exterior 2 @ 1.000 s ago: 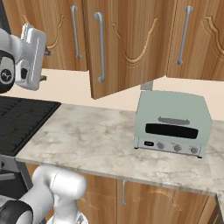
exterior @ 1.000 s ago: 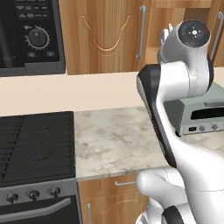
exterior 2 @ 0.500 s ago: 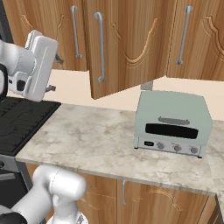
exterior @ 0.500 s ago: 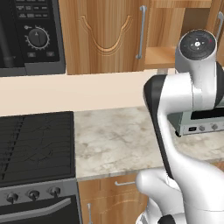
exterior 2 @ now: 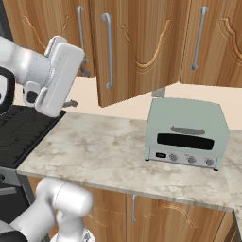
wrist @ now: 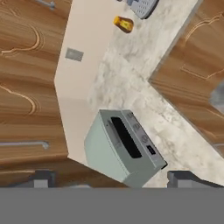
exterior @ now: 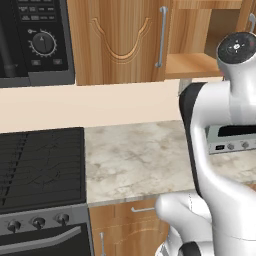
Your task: Close all open cabinet doors.
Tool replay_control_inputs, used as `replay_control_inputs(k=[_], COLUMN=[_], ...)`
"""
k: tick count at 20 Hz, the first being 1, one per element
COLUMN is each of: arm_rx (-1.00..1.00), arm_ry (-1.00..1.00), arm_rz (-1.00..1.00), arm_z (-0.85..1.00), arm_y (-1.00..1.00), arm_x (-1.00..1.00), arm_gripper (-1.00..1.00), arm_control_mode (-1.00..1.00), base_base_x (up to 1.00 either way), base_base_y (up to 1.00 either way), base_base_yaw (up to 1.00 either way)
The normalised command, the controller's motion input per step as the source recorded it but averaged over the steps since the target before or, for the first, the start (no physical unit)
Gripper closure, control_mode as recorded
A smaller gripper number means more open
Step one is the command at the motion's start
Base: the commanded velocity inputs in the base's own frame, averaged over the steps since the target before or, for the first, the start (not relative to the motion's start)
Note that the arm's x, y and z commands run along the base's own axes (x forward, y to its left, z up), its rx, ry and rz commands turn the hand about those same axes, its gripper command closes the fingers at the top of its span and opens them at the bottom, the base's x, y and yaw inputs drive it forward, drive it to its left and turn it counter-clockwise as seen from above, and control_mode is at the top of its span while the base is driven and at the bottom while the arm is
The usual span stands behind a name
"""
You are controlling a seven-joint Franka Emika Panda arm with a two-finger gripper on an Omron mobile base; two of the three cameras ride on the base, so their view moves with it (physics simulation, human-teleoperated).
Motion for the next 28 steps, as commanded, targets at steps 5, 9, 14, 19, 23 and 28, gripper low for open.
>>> replay_control_inputs(k=[5, 9, 14, 19, 23, 28], arm_rx=[0.00, 0.00, 0.06, 0.07, 0.05, 0.09], arm_ry=[0.03, 0.03, -0.01, -0.02, -0.06, -0.04], arm_rz=[-0.19, 0.03, 0.42, 0.57, 0.50, 0.47], arm_z=[-0.02, -0.19, -0.14, -0.09, 0.00, -0.02], arm_y=[-0.77, -0.61, -0.42, -0.33, -0.42, -0.27], arm_x=[-0.22, 0.32, 0.35, 0.23, 0.03, 0.24], arm_gripper=[-1.00, -1.00, -1.00, -1.00, -1.00, -1.00], arm_control_mode=[-1.00, -1.00, -1.00, -1.00, -1.00, -1.00], base_base_x=[0.00, 0.00, 0.00, 0.00, 0.00, 0.00], base_base_y=[0.00, 0.00, 0.00, 0.00, 0.00, 0.00], base_base_yaw=[0.00, 0.00, 0.00, 0.00, 0.00, 0.00])
